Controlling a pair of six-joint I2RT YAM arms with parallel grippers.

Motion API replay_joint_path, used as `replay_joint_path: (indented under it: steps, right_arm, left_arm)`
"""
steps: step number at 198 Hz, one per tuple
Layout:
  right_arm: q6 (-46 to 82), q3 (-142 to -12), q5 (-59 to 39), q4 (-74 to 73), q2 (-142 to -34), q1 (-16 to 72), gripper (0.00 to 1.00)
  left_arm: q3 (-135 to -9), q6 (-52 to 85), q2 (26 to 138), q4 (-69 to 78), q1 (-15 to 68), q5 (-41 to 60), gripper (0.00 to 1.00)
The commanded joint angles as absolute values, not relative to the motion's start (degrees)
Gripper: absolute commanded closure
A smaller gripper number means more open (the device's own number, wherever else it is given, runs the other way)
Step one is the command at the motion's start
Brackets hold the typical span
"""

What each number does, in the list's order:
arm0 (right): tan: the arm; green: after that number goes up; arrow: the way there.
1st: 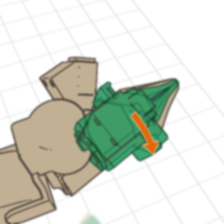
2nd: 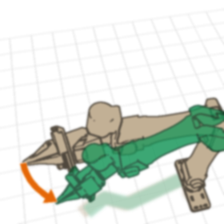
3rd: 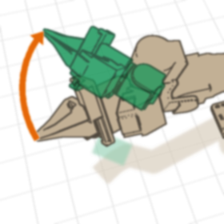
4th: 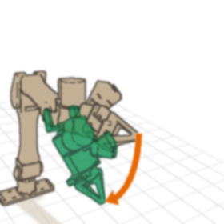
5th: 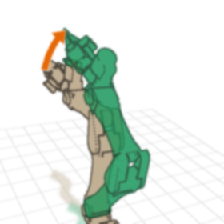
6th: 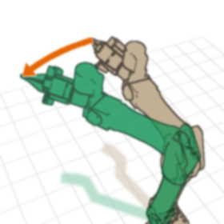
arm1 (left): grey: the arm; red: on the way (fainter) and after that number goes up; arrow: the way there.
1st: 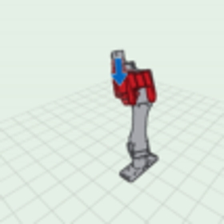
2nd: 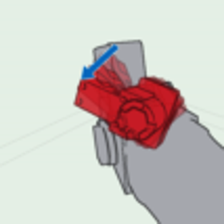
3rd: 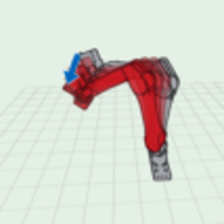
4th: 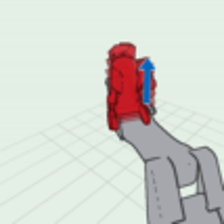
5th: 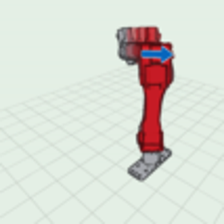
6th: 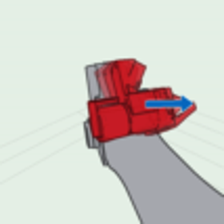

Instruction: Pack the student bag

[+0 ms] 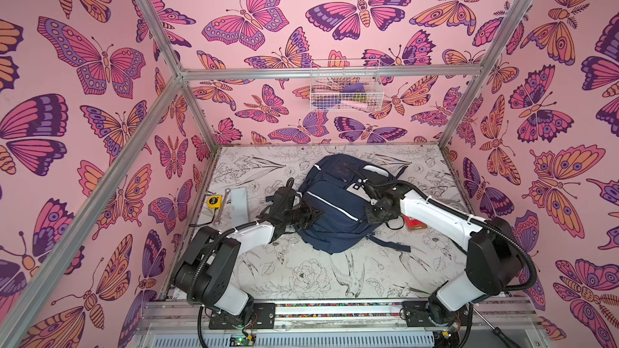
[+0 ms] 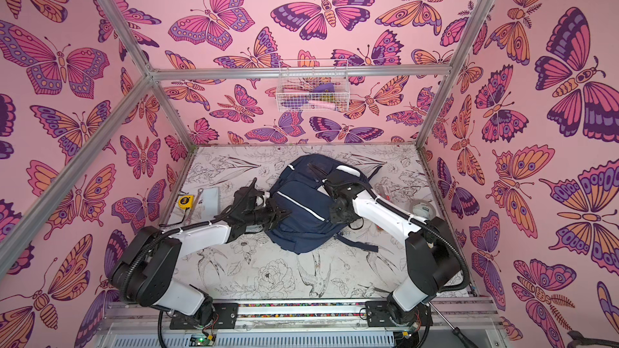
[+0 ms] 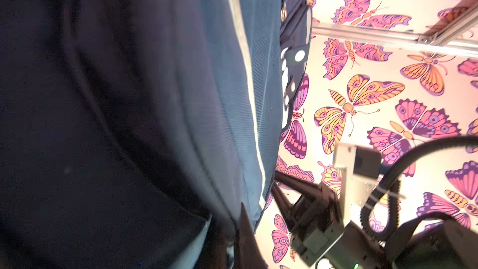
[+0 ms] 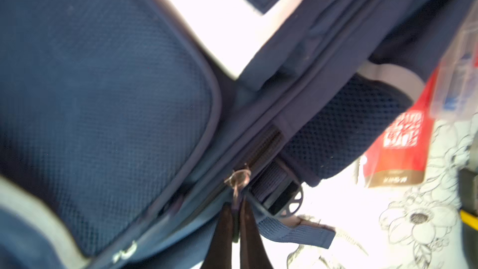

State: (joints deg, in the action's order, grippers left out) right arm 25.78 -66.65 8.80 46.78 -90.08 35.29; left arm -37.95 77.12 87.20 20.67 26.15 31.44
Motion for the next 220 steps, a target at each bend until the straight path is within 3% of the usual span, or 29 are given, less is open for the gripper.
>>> replay_joint_path:
  steps: [1, 48, 107, 140, 164, 178, 220]
  right_arm:
    - [29.0, -65.0, 5.5, 48.9, -86.3, 36.8, 1.0]
    - [31.5, -59.2, 3.7, 45.5, -86.0, 37.9, 1.0]
    - [34.9, -65.1, -0.1, 41.3, -88.4, 52.7, 1.0]
    - [38.4, -70.0, -5.2, 33.6, -93.9, 56.8, 1.0]
    - [40.6, -72.6, -6.8, 28.5, -98.4, 57.0, 1.0]
    - [40.2, -74.5, -2.9, 30.6, -100.2, 56.3, 1.0]
    - [38.9, -70.2, -0.4, 31.0, -97.3, 48.5, 1.0]
  left_arm:
    - [-36.8, 80.2, 84.3, 27.6, 25.7, 25.7, 1.0]
    - [-35.8, 80.6, 82.3, 27.5, 25.6, 23.8, 1.0]
    - [-35.4, 82.4, 82.9, 29.3, 25.9, 23.7, 1.0]
    - [-35.1, 82.7, 82.1, 29.8, 26.8, 22.6, 1.0]
    - [-34.4, 82.7, 81.3, 29.8, 27.3, 21.8, 1.0]
    - [-33.2, 82.7, 80.4, 29.7, 27.3, 21.0, 1.0]
    - [-30.0, 82.0, 77.2, 27.9, 27.7, 19.3, 1.0]
